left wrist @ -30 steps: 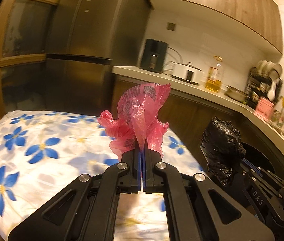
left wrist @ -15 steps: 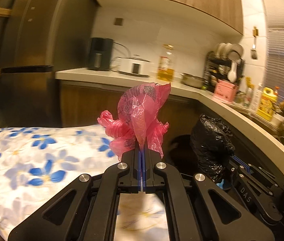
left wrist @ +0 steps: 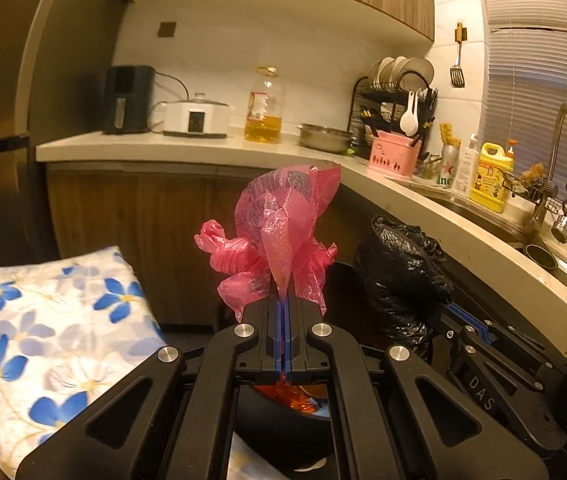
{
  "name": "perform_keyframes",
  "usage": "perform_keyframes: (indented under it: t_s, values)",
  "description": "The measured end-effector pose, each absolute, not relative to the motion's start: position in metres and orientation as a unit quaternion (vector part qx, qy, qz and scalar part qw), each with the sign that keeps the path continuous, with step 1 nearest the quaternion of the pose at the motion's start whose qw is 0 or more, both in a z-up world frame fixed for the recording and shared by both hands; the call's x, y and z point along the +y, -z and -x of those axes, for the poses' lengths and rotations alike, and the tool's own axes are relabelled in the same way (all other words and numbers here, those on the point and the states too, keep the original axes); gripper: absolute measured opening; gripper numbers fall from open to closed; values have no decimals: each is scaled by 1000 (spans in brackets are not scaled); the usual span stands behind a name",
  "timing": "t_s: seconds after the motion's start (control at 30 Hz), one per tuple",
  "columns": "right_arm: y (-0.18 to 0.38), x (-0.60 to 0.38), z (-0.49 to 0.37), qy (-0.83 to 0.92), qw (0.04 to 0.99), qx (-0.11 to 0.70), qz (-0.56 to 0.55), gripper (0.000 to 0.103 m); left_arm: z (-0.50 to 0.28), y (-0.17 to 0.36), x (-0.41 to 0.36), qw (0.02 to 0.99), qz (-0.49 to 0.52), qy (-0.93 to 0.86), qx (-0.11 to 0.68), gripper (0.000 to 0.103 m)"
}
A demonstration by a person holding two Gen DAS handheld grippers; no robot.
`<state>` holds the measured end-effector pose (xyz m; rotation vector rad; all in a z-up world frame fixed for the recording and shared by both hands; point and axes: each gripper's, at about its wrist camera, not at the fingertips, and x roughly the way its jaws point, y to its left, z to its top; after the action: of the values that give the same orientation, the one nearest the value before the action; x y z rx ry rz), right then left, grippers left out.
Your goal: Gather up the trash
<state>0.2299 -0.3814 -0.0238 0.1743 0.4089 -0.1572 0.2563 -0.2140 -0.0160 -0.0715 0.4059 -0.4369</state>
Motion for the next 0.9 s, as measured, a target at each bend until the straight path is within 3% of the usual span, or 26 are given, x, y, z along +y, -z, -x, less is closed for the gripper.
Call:
perform_keyframes:
  t_s: [0.13,0.43,0.5,0.63,0.87,0.9]
  values:
    - [27,-387,-232,81,972,205,-86,11,-263,24,-225,952,27,220,210,1]
    - [34,-396,-238,89,968,213,-98,37,-268,34,-228,949,22,220,227,6]
    - [35,-397,-236,92,968,212,-101,46,-268,35,-227,949,21,217,227,26]
    - [34,-397,-232,101,967,209,-102,56,-265,35,-222,950,23,215,223,37]
    - [30,-390,-223,108,969,205,-89,73,-253,32,-197,960,40,171,216,74]
    - [29,-387,-220,109,969,203,-83,76,-251,31,-195,962,40,165,214,76]
